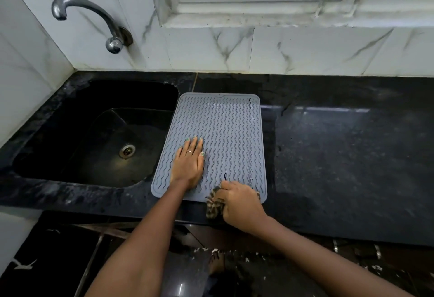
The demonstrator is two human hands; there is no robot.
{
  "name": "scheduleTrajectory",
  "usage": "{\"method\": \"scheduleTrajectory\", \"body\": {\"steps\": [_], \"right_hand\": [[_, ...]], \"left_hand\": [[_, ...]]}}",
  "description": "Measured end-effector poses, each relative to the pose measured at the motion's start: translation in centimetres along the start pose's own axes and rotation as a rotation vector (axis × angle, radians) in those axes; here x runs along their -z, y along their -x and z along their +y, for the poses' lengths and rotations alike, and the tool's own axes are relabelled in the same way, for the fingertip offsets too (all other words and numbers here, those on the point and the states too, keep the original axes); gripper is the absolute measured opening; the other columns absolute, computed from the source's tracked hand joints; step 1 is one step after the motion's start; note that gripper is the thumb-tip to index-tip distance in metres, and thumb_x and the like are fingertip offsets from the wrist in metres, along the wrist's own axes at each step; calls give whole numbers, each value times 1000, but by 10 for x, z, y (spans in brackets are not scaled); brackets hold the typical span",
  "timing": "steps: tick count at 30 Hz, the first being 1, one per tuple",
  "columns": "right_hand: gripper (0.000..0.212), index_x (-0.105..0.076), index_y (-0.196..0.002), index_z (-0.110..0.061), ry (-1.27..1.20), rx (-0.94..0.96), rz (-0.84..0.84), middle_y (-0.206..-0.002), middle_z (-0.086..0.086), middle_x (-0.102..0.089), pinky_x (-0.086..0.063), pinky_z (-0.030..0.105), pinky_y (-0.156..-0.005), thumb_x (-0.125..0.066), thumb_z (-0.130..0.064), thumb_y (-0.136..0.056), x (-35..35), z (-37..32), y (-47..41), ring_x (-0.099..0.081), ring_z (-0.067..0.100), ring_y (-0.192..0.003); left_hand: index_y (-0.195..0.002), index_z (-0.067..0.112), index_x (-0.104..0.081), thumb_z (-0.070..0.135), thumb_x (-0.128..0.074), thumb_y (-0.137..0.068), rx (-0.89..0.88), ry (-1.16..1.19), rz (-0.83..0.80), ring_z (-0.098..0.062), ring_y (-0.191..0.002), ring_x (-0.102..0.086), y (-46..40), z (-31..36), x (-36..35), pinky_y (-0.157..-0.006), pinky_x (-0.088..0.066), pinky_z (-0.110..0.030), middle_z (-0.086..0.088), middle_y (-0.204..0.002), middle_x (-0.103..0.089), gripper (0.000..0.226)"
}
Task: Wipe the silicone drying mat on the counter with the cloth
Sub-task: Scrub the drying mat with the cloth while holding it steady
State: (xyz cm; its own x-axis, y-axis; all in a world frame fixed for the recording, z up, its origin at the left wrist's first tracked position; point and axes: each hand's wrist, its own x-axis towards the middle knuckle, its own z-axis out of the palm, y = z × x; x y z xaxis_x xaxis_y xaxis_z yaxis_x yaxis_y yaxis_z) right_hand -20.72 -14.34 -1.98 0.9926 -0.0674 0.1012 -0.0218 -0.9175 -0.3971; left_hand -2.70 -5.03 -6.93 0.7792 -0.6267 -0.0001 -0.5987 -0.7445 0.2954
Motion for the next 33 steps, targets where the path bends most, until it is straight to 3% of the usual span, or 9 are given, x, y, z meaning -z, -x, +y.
{"method": "scheduleTrajectory", "body": {"steps": [4, 9, 12, 14, 16, 20, 27, 30, 33], "right_hand": [[22, -64, -81, -5, -494, -296, -338, -81, 7, -63, -46, 24, -60, -45, 0, -74, 33, 23, -32, -59, 18, -75], [24, -63, -107, -9, -1430, -609, -211, -105, 15, -72, -56, 36, -77, -58, -13, -84, 68, 50, -51, -69, 26, -93], [31, -56, -119, -10, -1591, -666, -126, -110, 13, -71, -56, 38, -77, -60, -20, -90, 77, 57, -65, -69, 26, -98], [29, -57, -120, -10, -1621, -677, -103, -109, 13, -71, -56, 39, -79, -57, -20, -92, 82, 57, -76, -69, 26, -98], [25, -63, -113, -7, -1653, -690, -94, -106, 13, -72, -54, 39, -80, -53, -19, -94, 86, 54, -85, -69, 25, -95], [24, -64, -111, -4, -1589, -683, -84, -109, 17, -70, -51, 40, -89, -51, -17, -95, 91, 49, -102, -66, 29, -102], [21, -62, -109, -8, -1552, -763, -33, -95, 12, -74, -55, 33, -64, -49, -19, -96, 103, 70, -123, -70, 23, -83], [28, -53, -121, -11, -990, -803, 161, -115, 11, -61, -51, 38, -76, -48, -11, -93, 91, 86, -131, -60, 21, -94], [31, -50, -120, -15, -389, -723, 453, -123, 9, -52, -41, 46, -95, -48, -10, -89, 71, 94, -134, -50, 25, -110]], "left_hand": [[-154, 21, -5, 39, -21, -103, -6, -31, -41, -18, -151, 1, 2, 2, 2, -121, 0, -36, 0, -163, -4, 56], [-152, 24, -24, 41, -25, -103, 41, 34, -32, -18, -149, -13, -1, 3, 9, -119, -11, -39, 1, -161, -20, 52], [-127, 27, -59, 40, -30, -102, 138, 170, 103, -19, -131, -40, -9, 13, 23, -108, -24, -43, 4, -139, -51, 41], [-95, 26, -70, 44, -32, -102, 209, 402, 98, -23, -116, -52, -16, 25, 37, -103, -33, -45, 1, -111, -65, 43], [-90, 22, -70, 58, -28, -97, 285, 920, -75, -24, -105, -61, -23, 40, 56, -97, -43, -42, -2, -99, -70, 55], [-131, 18, -59, 71, -39, -85, 285, 1297, -367, -17, -117, -59, -40, 44, 75, -103, -44, -39, 0, -125, -64, 73], [-113, 18, -68, 42, -71, -80, 260, 1320, -546, -16, -102, -70, -60, 14, 82, -79, -56, -25, -2, -111, -73, 41], [-109, 19, -69, 31, -63, -90, 338, 1201, -366, -17, -96, -69, -68, 11, 69, -73, -56, -24, -6, -112, -71, 23], [-119, 11, -62, 18, -55, -96, 383, 988, -73, -20, -107, -62, -79, 3, 46, -92, -52, -31, -8, -120, -65, 25]]}}
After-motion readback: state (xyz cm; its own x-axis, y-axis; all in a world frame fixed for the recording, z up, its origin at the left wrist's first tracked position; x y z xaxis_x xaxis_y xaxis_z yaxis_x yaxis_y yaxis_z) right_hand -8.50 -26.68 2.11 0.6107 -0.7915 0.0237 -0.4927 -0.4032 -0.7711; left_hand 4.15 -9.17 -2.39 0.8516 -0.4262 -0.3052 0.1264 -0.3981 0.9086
